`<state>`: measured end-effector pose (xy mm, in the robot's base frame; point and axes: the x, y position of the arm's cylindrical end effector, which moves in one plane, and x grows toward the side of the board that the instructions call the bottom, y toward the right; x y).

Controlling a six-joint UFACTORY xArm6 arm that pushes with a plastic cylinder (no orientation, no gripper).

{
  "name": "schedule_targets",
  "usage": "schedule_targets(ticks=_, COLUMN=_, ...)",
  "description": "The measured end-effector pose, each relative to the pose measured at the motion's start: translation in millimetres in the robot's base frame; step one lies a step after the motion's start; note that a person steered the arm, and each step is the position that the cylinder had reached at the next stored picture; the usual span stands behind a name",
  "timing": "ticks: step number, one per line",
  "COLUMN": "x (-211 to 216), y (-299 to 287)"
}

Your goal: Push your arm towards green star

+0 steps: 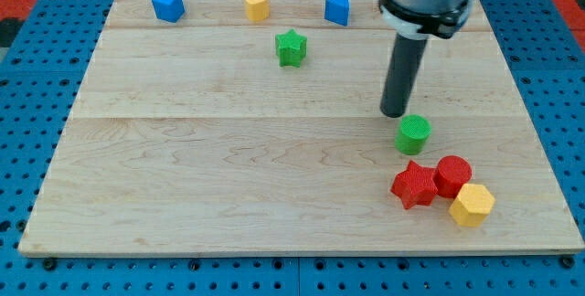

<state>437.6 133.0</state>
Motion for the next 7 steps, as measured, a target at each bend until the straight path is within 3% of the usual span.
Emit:
schedule_targets(ticks=1, x=36.9, y=1.7)
schedule_targets(ticks=2, x=47.1, y=0.1)
schedule_targets(ticks=4, x=11.1, y=-113.1)
schedule_targets(ticks=7, x=5.9, y=-289.6)
